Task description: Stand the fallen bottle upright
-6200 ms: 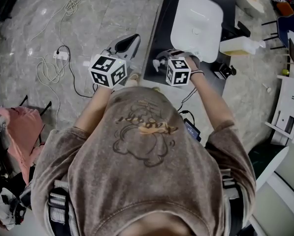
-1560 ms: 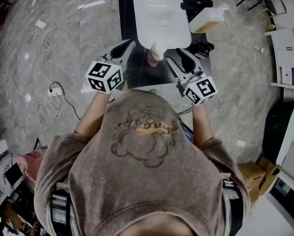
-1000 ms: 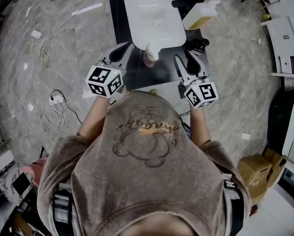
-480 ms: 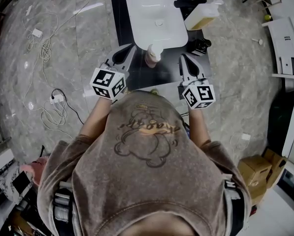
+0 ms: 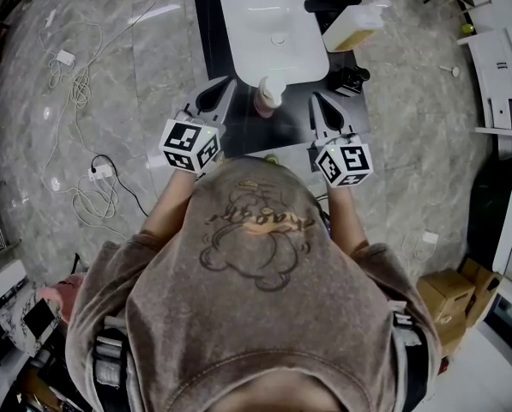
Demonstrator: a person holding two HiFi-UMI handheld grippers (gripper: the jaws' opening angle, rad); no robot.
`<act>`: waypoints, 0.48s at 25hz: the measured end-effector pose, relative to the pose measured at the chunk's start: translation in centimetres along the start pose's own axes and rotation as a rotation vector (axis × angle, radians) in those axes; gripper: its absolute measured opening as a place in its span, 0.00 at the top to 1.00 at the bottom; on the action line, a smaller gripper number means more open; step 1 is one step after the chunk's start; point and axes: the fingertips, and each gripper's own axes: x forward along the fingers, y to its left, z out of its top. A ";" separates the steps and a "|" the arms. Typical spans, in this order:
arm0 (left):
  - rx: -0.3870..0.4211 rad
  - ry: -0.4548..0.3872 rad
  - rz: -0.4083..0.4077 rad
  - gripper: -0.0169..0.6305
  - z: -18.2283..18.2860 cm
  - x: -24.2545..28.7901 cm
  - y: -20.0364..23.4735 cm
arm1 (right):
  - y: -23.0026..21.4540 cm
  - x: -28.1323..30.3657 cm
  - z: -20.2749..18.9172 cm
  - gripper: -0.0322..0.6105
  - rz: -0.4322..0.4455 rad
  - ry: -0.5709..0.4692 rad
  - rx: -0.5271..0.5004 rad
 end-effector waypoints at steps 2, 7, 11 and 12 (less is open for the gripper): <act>-0.002 0.001 0.003 0.94 0.0 0.0 0.1 | 0.0 0.1 0.0 0.95 0.007 0.006 -0.007; -0.002 0.003 0.002 0.94 0.1 -0.1 0.3 | 0.0 0.3 0.3 0.95 0.016 0.008 -0.006; -0.008 0.004 0.007 0.94 0.1 0.0 0.6 | 0.2 0.5 0.1 0.95 0.035 0.021 -0.013; -0.009 0.004 0.007 0.94 0.1 0.0 0.7 | 0.2 0.6 0.2 0.95 0.039 0.023 -0.013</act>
